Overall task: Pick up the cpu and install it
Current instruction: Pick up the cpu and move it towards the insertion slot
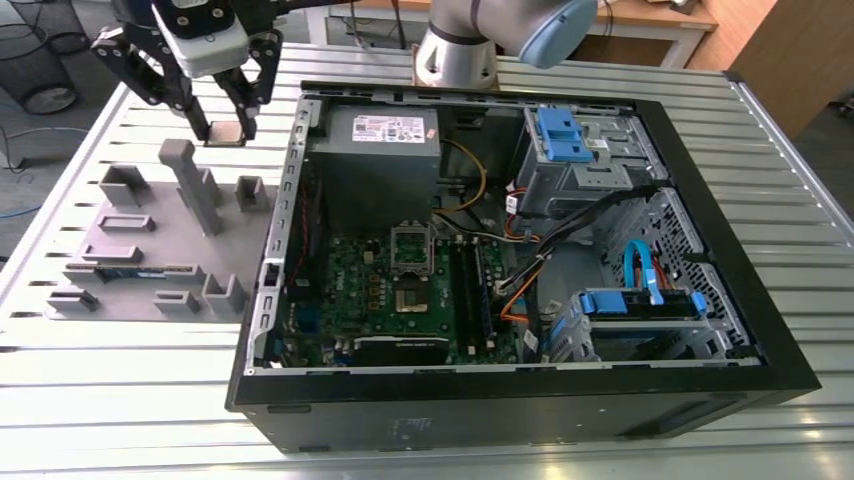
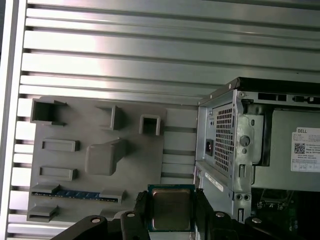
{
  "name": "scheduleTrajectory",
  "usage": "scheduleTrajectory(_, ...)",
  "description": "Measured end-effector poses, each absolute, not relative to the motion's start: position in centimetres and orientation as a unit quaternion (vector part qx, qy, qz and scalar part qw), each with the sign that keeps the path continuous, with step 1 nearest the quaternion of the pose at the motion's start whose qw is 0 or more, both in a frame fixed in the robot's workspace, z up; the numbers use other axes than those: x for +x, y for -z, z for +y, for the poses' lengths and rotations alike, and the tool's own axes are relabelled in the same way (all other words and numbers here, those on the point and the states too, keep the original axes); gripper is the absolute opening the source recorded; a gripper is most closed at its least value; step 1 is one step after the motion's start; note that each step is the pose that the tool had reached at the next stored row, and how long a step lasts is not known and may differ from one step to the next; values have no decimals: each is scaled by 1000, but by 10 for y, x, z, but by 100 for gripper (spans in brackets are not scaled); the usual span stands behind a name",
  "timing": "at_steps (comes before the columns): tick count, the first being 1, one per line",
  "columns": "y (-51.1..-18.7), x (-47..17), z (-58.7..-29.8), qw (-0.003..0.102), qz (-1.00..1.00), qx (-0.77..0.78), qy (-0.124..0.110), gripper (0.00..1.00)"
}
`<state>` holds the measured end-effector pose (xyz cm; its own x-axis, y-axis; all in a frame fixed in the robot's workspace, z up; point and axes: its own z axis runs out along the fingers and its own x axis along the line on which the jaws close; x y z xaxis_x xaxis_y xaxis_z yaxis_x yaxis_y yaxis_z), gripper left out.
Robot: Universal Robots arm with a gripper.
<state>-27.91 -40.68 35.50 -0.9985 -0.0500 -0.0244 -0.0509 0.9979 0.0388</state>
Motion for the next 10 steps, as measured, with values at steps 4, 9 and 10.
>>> scheduleTrajectory(4, -355, -274, -407, 12, 999, -25, -20, 47)
scheduleTrajectory(9, -355, -265, -407, 12, 999, -25, -20, 47)
scheduleTrajectory(10, -355, -263, -407, 12, 999, -25, -20, 47)
